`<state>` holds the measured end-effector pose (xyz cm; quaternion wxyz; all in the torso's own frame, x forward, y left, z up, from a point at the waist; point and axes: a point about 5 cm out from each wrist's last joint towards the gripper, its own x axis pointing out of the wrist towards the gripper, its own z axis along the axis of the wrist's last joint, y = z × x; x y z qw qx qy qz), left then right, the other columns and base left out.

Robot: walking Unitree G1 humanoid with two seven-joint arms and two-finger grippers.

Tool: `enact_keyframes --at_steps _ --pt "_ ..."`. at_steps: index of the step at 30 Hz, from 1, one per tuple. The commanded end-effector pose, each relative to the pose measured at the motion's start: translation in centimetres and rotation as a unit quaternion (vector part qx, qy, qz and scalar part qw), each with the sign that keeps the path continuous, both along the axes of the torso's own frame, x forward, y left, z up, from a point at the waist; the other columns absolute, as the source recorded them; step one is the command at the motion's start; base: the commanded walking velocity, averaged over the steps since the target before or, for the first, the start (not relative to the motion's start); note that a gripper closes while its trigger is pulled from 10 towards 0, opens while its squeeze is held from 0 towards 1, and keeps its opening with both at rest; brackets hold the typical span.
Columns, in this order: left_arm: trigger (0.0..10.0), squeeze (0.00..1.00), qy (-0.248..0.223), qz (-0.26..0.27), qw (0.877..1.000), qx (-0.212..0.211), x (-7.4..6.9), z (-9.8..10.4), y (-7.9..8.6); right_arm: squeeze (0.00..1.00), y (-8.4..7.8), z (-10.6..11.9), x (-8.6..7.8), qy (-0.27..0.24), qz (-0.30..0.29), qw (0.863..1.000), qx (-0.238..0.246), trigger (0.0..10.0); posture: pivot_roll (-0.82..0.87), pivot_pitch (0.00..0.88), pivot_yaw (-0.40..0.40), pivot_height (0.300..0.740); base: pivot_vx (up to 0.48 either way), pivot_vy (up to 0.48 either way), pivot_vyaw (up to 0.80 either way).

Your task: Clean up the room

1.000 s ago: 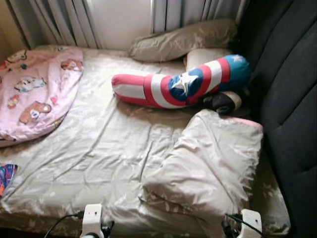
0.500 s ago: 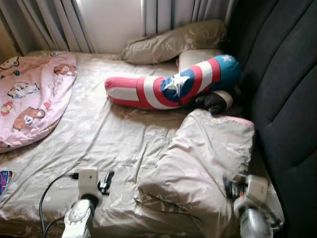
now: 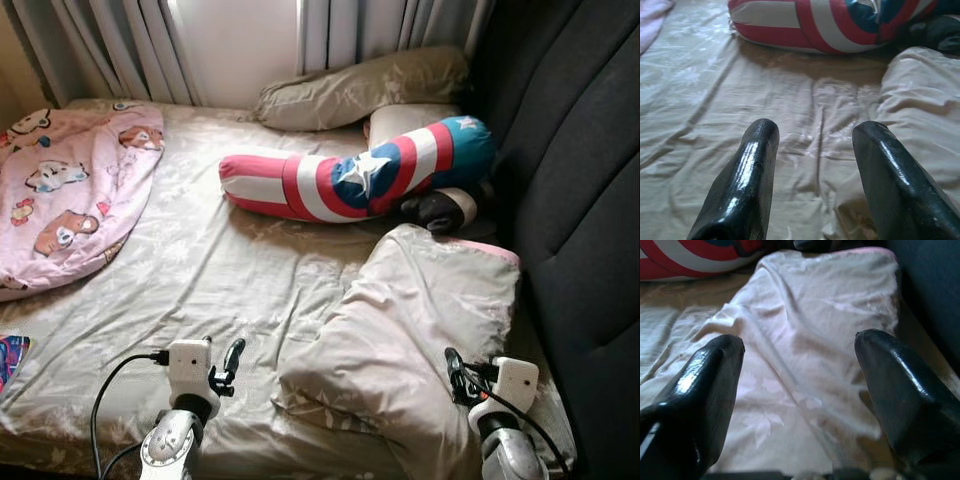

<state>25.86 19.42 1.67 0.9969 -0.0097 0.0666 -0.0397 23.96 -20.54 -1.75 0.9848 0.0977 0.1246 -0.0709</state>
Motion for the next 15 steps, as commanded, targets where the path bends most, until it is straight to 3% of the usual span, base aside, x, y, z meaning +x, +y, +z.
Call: enact_keyframes --at_steps 1,15 --pt "10.0 0.0 0.01 -0.002 1.0 -0.006 -0.3 -0.2 -0.1 0.0 -0.4 0.0 -0.2 0.002 -0.026 1.0 0.007 10.0 0.06 0.0 -0.059 0.74 0.255 0.0 0.0" --pt "10.0 0.0 0.008 -0.009 1.0 -0.012 0.9 0.7 -0.2 0.0 -0.6 -0.6 -0.4 0.031 -0.053 0.998 0.015 10.0 0.05 0.028 -0.066 0.74 0.321 0.0 0.0"
